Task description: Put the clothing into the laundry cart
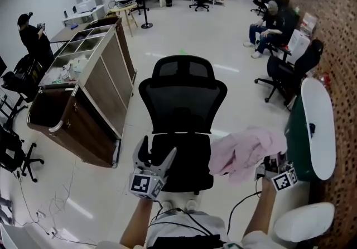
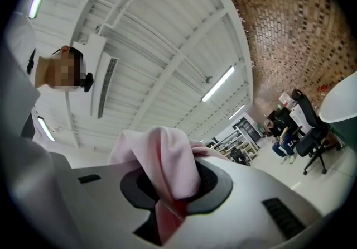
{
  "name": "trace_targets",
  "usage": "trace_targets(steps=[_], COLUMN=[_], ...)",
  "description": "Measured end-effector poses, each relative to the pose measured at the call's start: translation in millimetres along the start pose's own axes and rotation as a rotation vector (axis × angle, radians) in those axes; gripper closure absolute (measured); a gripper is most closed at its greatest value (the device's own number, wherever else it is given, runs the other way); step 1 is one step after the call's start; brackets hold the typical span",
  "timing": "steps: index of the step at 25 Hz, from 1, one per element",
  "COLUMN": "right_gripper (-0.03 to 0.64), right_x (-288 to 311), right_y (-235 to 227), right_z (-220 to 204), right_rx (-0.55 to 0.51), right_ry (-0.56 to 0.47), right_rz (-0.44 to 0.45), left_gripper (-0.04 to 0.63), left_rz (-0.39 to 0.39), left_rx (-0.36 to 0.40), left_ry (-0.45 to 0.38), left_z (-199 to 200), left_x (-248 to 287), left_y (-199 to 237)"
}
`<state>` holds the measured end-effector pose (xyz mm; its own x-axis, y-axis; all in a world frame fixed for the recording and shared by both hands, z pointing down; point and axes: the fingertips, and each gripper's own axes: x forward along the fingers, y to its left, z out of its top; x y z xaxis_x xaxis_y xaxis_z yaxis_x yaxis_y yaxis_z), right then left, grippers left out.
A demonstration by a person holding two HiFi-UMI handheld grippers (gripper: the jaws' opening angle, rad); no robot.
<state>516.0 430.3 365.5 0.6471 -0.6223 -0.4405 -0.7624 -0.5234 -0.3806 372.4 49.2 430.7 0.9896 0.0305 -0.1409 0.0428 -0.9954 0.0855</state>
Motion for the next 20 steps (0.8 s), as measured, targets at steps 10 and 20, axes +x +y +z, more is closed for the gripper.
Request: trace_targets(steps=[10,20], right_gripper=[0.526,0.526], right_x=[80,133], right_y=[101,168], right_z=[70,5], right_rx=[0.039,0.204], right_ry=[-0.129,-0.003], right_rz=[0.301,0.467], left_gripper=[0.167,0.167], left_rz=[0.043,0.216], left_rx=[0.066,0.131], left_ry=[-0.054,-0.050], left_z=[38,67], left_x=[-1,-57], left_y=[-1,37])
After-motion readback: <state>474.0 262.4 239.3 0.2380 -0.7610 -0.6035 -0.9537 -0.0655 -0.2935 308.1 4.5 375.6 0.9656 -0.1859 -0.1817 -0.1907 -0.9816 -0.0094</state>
